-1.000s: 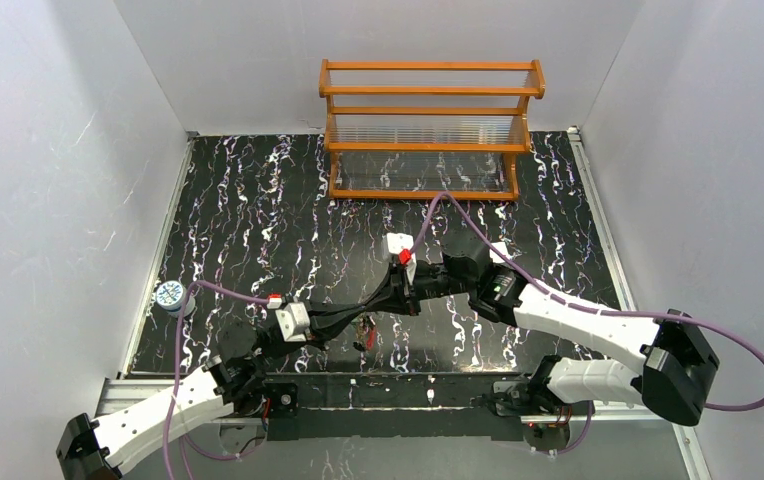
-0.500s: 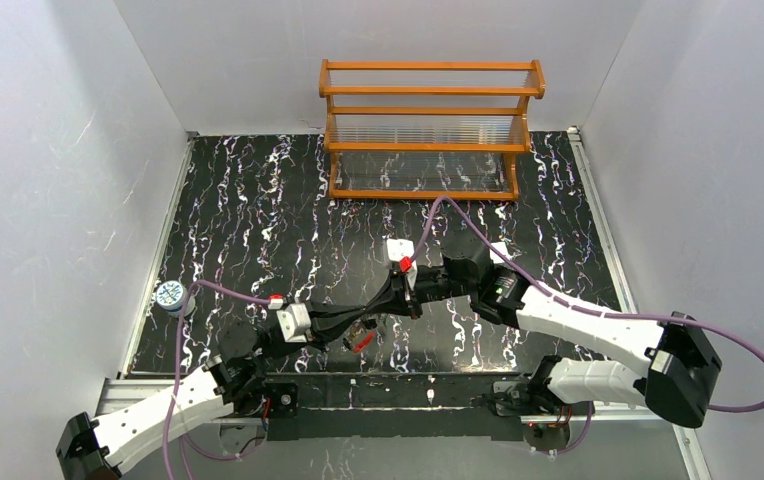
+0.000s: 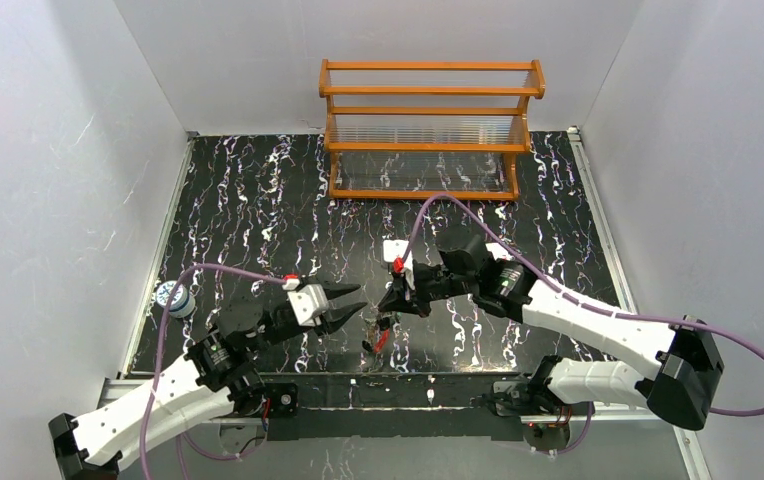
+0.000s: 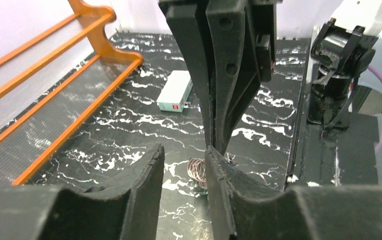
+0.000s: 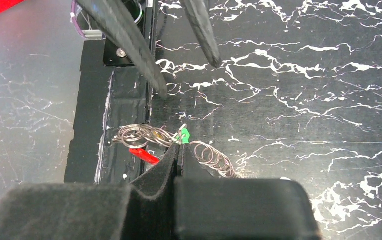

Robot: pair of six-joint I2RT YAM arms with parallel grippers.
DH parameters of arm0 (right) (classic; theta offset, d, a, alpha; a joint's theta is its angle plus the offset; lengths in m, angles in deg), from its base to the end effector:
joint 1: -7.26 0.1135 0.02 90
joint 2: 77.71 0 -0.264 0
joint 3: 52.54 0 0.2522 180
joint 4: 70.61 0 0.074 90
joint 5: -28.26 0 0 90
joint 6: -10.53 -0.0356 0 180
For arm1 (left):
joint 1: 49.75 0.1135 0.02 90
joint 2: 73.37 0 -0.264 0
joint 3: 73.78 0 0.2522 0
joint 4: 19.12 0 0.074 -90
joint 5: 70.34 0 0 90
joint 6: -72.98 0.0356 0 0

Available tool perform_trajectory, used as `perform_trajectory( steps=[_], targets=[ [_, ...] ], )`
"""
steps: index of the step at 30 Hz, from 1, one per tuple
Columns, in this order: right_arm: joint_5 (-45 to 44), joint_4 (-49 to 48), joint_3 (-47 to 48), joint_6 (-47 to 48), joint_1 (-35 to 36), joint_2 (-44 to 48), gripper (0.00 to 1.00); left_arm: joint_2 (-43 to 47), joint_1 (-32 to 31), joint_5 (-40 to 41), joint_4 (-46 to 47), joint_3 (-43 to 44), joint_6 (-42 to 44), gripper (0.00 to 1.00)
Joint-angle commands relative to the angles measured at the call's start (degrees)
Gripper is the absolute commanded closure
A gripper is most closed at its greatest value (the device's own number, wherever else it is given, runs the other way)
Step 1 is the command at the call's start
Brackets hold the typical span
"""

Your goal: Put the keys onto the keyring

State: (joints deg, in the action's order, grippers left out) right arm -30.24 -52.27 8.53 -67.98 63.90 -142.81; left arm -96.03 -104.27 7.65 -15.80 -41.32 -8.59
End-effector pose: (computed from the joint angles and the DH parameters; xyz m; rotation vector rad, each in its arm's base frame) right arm 0.1257 0.2248 0.2955 -1.4443 1.4563 1.0431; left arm 0.0699 -0.1109 0.2828 0.8777 1.0830 -0.8153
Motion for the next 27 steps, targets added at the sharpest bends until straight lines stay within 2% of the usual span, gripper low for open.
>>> perform_trajectory(
  steps=[1, 6, 16, 20, 27],
  targets=[
    [-0.6, 5.4, 6.7, 3.2, -0.1, -1.2, 0.99, -5.5, -0.1, -1.0, -14.9, 6.6, 4.2, 0.62],
    [0.2, 10.1, 10.7, 3.3, -0.1, -5.1, 0.99, -12.5, -0.1, -4.5, -21.3, 11.4, 6.3, 0.60],
    [1.3, 12.1, 13.6, 3.0, -0.1, -8.1, 0.99, -17.8, -0.1, -6.3, -21.4, 12.6, 6.9, 0.81],
    [1.9, 11.7, 13.5, 2.8, -0.1, -8.1, 0.99, -18.1, -0.1, -6.1, -19.1, 11.6, 5.9, 0.87],
    [2.3, 11.6, 13.5, 2.6, -0.1, -8.2, 0.99, -18.3, -0.1, -6.6, -12.0, 9.2, 3.5, 0.86]
  ],
)
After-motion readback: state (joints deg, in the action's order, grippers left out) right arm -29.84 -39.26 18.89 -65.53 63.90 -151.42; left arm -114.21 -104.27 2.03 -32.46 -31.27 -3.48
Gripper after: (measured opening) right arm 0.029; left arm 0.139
